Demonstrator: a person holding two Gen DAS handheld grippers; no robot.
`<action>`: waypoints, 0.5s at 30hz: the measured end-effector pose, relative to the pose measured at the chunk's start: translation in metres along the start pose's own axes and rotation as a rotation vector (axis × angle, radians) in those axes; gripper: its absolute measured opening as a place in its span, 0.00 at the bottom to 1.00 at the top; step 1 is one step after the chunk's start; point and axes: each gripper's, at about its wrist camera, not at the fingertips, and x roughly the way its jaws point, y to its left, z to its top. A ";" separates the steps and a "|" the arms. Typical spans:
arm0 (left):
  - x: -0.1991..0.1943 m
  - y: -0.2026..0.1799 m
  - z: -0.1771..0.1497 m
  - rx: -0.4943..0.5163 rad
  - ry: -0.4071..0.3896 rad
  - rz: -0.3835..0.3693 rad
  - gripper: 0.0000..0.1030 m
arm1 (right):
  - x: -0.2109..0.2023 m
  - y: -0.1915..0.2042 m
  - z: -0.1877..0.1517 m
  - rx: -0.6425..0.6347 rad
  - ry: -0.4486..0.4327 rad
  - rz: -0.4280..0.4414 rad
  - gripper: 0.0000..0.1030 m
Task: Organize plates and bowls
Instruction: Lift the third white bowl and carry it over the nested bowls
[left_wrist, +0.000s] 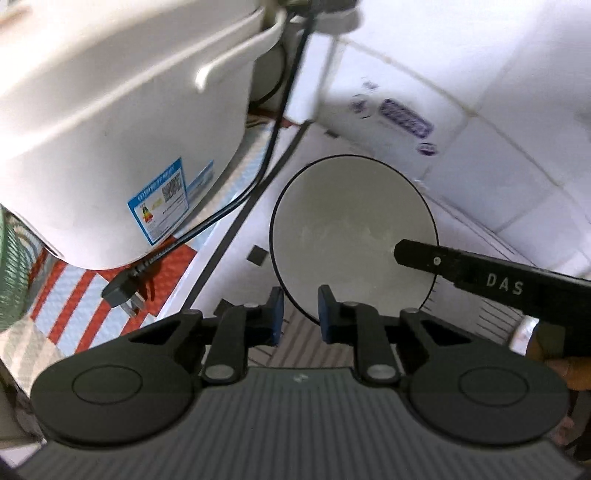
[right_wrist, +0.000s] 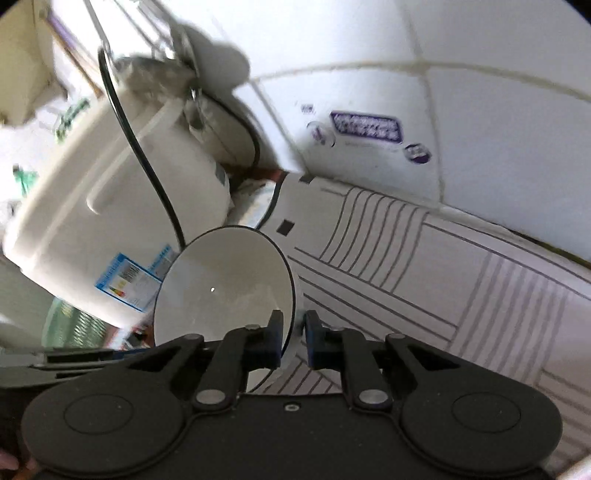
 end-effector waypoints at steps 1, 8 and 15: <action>-0.008 -0.003 -0.001 0.018 0.000 -0.006 0.17 | -0.009 0.002 -0.002 0.010 -0.015 0.002 0.16; -0.062 -0.026 -0.026 0.135 0.007 -0.073 0.17 | -0.091 0.016 -0.043 0.110 -0.162 -0.018 0.16; -0.101 -0.041 -0.054 0.311 -0.062 -0.071 0.17 | -0.135 0.035 -0.082 0.074 -0.238 -0.037 0.18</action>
